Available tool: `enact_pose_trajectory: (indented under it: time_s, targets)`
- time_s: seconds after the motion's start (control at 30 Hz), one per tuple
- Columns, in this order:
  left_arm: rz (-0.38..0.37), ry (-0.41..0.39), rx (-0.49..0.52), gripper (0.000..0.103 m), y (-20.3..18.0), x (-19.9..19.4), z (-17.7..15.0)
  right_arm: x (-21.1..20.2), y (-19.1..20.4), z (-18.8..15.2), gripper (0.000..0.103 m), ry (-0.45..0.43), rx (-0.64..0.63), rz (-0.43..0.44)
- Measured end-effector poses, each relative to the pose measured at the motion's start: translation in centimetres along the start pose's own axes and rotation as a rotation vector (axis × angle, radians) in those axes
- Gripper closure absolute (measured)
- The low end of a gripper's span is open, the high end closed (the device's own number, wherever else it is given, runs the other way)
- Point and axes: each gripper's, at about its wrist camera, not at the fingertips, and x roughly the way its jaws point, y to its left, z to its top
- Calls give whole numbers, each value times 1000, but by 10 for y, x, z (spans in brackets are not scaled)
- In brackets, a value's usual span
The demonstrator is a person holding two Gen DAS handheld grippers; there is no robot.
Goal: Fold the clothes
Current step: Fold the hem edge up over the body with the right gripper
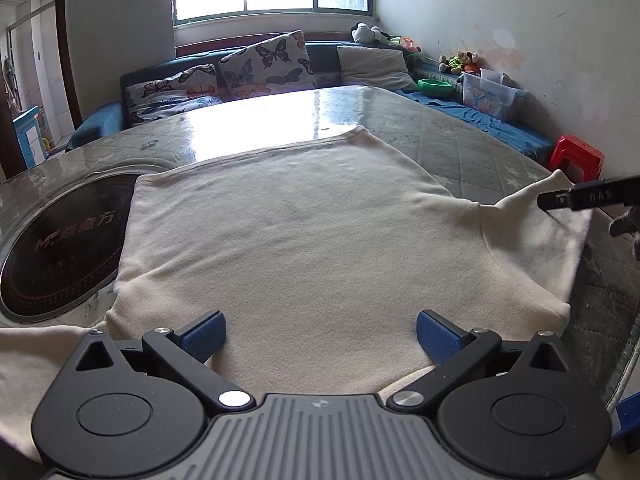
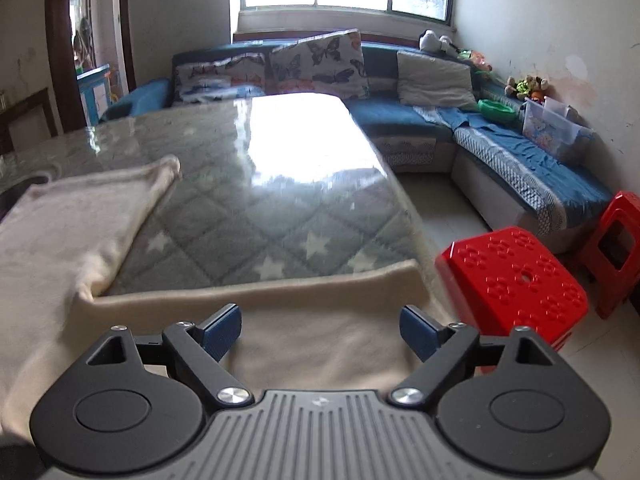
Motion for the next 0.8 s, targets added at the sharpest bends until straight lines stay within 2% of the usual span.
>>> enact_pose_trajectory:
  time_s: [0.13, 0.33, 0.4, 0.47, 0.8]
  targets:
    - [-2, 4, 2, 0, 0, 0, 1, -6, -1, 1, 14, -2, 20, -28]
    - [0, 3, 5, 0, -1, 1, 1, -33, 21, -9, 13, -17, -85, 49]
    - [-2, 4, 8, 0, -1, 1, 1, -30, 27, -16, 13, 5, -122, 43]
    - [-6, 6, 13, 0, 0, 0, 1, -24, 23, -18, 9, 9, -103, 42]
    - [-6, 1, 19, 0, -1, 0, 0, 4, -10, 2, 9, 9, 5, 10]
